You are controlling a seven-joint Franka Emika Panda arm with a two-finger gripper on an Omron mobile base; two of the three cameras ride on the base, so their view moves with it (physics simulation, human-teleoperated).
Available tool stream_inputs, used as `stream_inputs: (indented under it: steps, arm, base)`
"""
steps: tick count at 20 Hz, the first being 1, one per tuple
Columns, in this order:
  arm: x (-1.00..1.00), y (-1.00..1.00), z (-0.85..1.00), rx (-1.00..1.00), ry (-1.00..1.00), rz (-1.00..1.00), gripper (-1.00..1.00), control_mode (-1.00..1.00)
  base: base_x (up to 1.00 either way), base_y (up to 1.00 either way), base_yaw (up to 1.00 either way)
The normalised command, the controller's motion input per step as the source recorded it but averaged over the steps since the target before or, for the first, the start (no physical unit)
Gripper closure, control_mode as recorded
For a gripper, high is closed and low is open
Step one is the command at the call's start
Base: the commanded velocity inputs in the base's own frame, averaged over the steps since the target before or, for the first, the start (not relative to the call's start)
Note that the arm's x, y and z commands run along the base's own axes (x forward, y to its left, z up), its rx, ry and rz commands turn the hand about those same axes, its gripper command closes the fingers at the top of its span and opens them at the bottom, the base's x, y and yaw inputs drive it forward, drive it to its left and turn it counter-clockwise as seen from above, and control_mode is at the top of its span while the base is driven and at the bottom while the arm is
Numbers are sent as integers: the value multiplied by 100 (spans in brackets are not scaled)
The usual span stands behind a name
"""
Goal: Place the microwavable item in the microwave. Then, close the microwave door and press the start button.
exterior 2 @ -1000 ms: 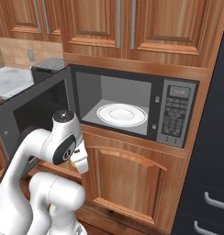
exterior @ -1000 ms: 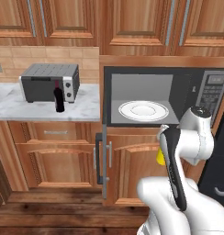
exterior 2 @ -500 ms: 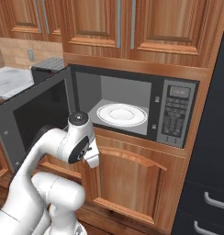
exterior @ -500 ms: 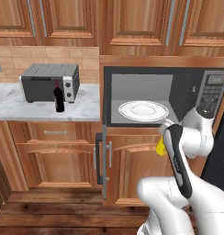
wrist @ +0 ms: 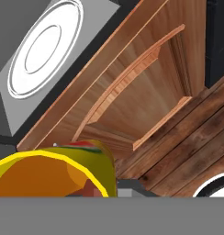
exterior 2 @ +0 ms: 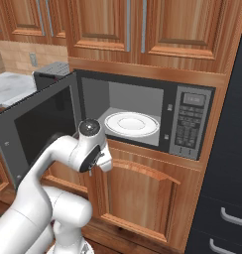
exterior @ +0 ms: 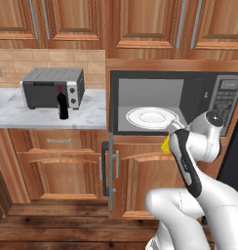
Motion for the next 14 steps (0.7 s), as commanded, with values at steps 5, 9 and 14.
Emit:
stream_inputs:
  steps: [5, 9, 14]
  arm:
    - [38, -8, 28, 0, -8, -5, 100, -100]
    - [44, 0, 40, 0, -1, -9, 100, -100]
    - [38, -4, 38, 0, 0, -7, 100, -100]
  base:
    - [0, 0, 0]
    - [0, 0, 0]
    - [0, 0, 0]
